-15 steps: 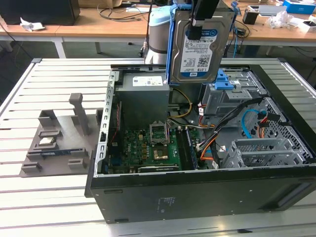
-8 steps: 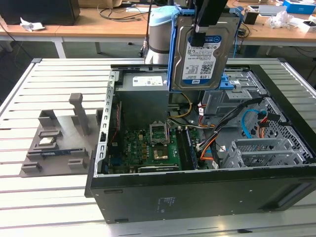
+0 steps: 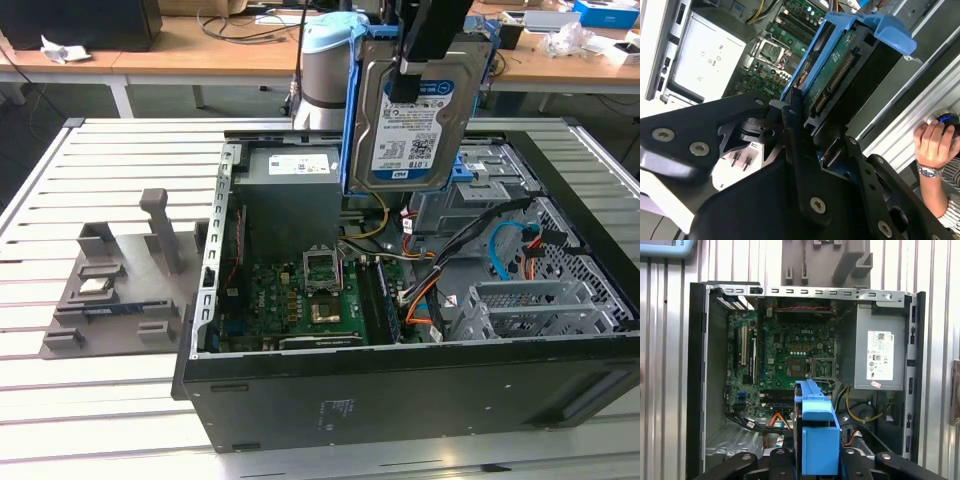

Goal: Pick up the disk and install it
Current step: 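Pick up the disk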

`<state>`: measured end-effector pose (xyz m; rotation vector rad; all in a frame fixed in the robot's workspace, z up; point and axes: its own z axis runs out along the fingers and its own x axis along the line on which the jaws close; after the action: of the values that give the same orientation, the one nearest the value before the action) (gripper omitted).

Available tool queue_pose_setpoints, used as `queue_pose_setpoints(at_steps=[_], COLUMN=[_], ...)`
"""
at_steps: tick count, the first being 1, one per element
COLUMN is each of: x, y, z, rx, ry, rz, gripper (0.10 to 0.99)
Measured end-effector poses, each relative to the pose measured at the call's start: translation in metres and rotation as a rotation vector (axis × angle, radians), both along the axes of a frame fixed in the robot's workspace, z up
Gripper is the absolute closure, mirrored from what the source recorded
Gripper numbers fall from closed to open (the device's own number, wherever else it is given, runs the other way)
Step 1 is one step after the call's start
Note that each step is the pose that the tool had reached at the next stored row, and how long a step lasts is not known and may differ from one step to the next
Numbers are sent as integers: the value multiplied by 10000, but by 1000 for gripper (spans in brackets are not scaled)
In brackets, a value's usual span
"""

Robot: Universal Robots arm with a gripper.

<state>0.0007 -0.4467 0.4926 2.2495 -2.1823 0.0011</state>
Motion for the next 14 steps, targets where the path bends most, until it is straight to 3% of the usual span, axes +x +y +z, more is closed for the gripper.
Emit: queue_pose_setpoints(at_steps=[5,14], x=[0,0], y=[-149,-306], z=[0,-6], rx=[0,1], ry=[0,0], rz=[0,0], gripper=[718,718])
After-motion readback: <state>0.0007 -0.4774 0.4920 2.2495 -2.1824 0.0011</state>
